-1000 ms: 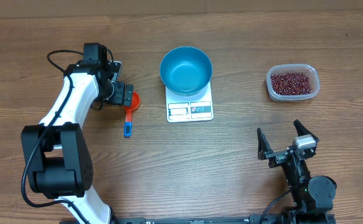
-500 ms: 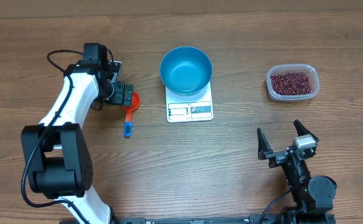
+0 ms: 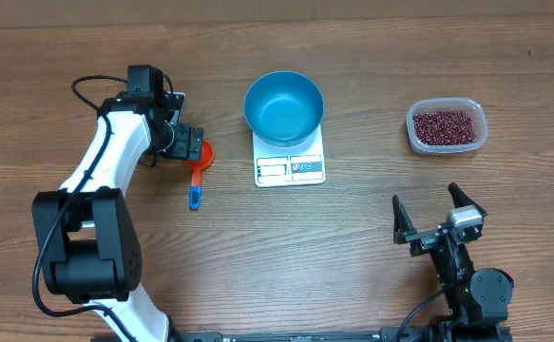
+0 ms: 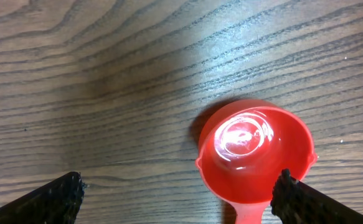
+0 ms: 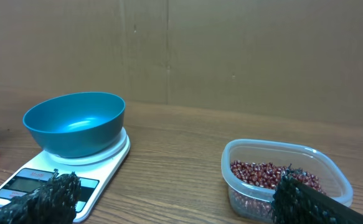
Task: Scoop item into bowl and weigh 150g on scale
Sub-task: 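Lower the left gripper and close it on the red cup's rim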
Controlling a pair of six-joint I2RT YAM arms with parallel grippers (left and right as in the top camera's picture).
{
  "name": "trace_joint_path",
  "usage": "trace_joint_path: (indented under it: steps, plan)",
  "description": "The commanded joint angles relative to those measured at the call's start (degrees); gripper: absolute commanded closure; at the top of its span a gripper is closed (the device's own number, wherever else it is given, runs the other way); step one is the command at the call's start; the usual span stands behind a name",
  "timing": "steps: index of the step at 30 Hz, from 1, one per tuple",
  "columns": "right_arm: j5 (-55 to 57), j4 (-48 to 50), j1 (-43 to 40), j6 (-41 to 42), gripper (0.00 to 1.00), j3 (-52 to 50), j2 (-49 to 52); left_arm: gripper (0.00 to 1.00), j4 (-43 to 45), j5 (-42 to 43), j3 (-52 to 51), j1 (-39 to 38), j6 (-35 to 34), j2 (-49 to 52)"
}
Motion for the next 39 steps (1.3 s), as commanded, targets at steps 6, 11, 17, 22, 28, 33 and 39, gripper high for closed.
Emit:
trace_joint_path:
  steps: [6, 11, 17, 22, 28, 33, 39]
  plan:
    - [0.1, 0.3, -0.2, 0.0, 0.00, -0.6, -0.6, 0.00, 1.3, 1.0, 0.8, 0.0, 1.3, 0.5]
    - [0.1, 0.3, -0.2, 0.0, 0.00, -0.6, -0.6, 0.00, 1.7, 1.0, 0.8, 0.0, 1.3, 0.5]
    - [0.1, 0.3, -0.2, 0.0, 0.00, -0.6, -0.6, 0.00, 2.0, 1.0, 0.6, 0.0, 1.3, 0.5]
    - [0.1, 0.3, -0.2, 0.0, 0.00, -0.6, -0.6, 0.00, 3.1, 1.0, -0.1, 0.0, 1.3, 0.5]
    - [0.1, 0.3, -0.2, 0.0, 0.00, -0.6, -0.6, 0.00, 3.5, 0.8, -0.1, 0.0, 1.6, 0.6]
    - [0.1, 0.3, -0.2, 0.0, 0.00, -0.6, -0.6, 0.00, 4.0, 0.7, -0.1, 0.0, 2.0, 2.4]
    - [0.1, 0.3, -0.2, 0.0, 0.00, -0.6, -0.6, 0.00, 5.0, 0.6, -0.1, 0.0, 2.2, 4.6]
